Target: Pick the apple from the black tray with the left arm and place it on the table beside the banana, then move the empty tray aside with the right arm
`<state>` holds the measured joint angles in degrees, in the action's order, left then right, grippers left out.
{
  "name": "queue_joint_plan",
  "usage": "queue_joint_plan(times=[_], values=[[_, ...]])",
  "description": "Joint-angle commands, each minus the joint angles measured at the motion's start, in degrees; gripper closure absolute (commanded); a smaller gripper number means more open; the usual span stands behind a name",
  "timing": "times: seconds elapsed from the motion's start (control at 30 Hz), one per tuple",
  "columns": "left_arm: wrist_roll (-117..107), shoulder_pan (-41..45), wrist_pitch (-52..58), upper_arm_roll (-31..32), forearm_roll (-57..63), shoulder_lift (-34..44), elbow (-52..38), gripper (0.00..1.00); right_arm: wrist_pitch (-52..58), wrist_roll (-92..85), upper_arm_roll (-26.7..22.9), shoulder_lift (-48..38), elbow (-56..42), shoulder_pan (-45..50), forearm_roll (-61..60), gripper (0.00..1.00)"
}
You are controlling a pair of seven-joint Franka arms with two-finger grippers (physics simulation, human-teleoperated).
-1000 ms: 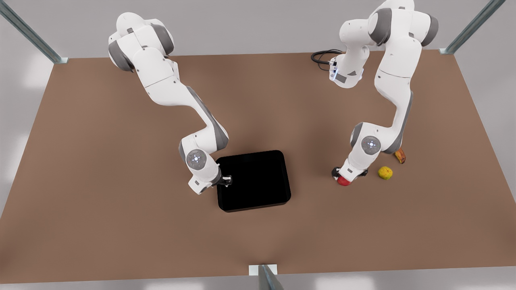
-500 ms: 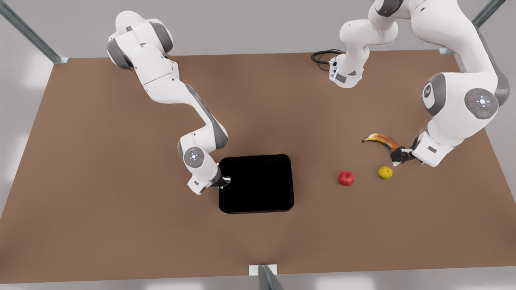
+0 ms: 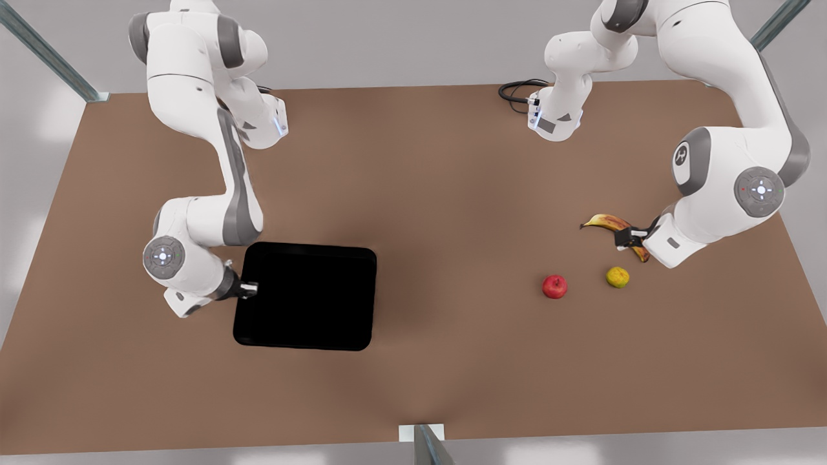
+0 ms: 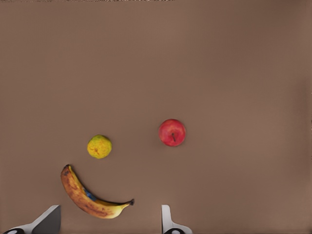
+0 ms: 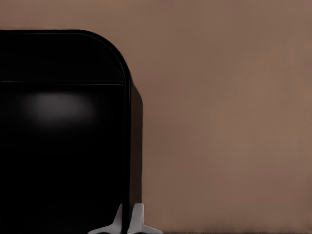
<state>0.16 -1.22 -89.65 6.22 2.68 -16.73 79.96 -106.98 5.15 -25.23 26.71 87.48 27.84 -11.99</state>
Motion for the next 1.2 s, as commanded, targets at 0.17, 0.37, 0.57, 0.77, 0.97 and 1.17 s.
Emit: queue_joint_plan(times=[0.17,0.37,0.57,0.77,0.97,1.17], values=[[5.73,0.08,-0.96,0.02,-0.13,-0.24,0.02,0.00,9.95,-42.23,-12.38,-0.08,-0.47,-0.51,-2.24,0.93],[5.64,0.08,-0.87,0.02,-0.13,-0.24,0.02,0.00,9.86,-47.51,-13.26,0.89,-0.47,-2.88,-1.98,0.94],[5.55,0.08,-0.87,0.02,-0.05,-0.24,0.02,0.00,3.45,-47.95,-13.18,9.76,-1.26,-4.99,-3.83,0.94],[5.38,0.17,-0.87,0.02,-0.05,-0.24,-0.07,0.00,0.99,-48.04,-13.00,11.26,-1.70,-5.25,-6.28,0.06],[5.29,0.17,-0.87,0.02,-0.05,-0.24,-0.07,0.00,20.06,-32.58,-7.65,5.20,-20.95,-4.46,-7.34,0.00],[5.29,0.17,-0.87,0.02,-0.05,-0.24,-0.07,0.00,19.27,-11.92,15.30,-1.14,-22.26,-9.03,2.85,0.00]])
